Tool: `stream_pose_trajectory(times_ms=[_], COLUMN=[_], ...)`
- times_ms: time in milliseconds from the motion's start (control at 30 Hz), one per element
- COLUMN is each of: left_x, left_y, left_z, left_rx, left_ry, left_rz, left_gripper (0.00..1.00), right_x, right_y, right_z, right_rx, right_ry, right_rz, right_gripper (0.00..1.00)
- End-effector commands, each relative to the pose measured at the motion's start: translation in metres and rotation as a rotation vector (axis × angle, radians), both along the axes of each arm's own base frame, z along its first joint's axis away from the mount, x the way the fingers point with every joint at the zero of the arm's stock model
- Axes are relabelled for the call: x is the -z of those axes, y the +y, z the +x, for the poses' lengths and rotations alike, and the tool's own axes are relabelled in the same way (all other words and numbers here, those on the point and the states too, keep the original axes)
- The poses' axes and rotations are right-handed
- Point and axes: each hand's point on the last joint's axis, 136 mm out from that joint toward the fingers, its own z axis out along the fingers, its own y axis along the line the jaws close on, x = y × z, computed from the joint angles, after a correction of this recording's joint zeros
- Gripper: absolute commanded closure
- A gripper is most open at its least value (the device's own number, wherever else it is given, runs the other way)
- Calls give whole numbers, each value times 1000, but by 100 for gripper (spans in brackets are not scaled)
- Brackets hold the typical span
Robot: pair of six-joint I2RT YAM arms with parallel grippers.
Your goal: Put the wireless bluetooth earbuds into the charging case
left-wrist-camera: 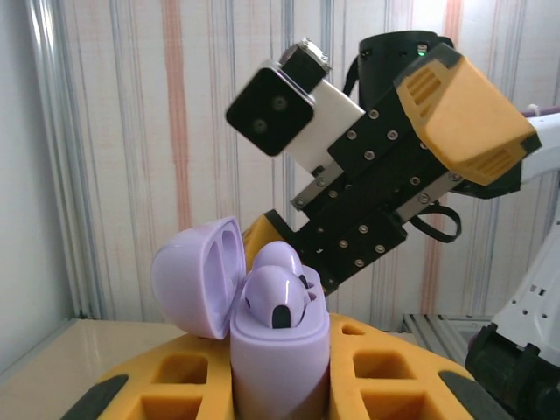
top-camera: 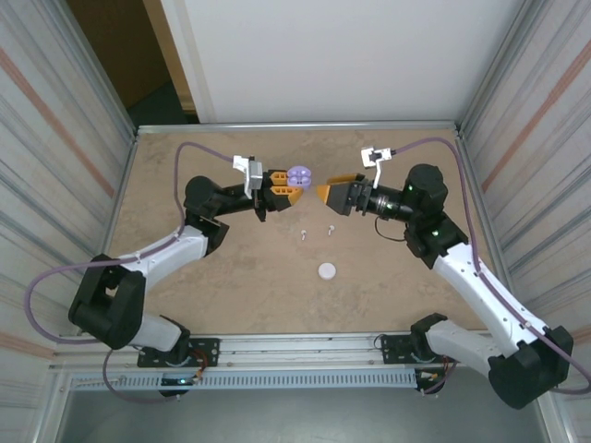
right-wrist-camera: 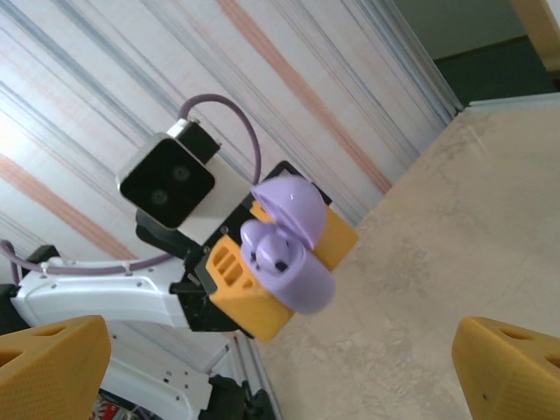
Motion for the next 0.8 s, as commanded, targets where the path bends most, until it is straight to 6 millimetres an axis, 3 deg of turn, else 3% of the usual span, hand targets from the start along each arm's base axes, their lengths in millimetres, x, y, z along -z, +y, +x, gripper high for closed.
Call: stream_pose_trajectory(times_ms=[0,367,767], left_x=[-9,-5,1], left_y=[3,1,1], left_z=[-11,-8,0], left_rx=[39,39,8], left_ry=[-53,-46,-30], left_rz=[-24,-10,7], left_gripper=[100,100,100], right_x=[-17,-20,-30], right_y=[6,27,36], right_z=[-1,-1,-6], right_rx=[-27,-99,-142], right_ry=[-40,-50,-66], right_rz=[15,4,13], right_gripper=[1,1,1])
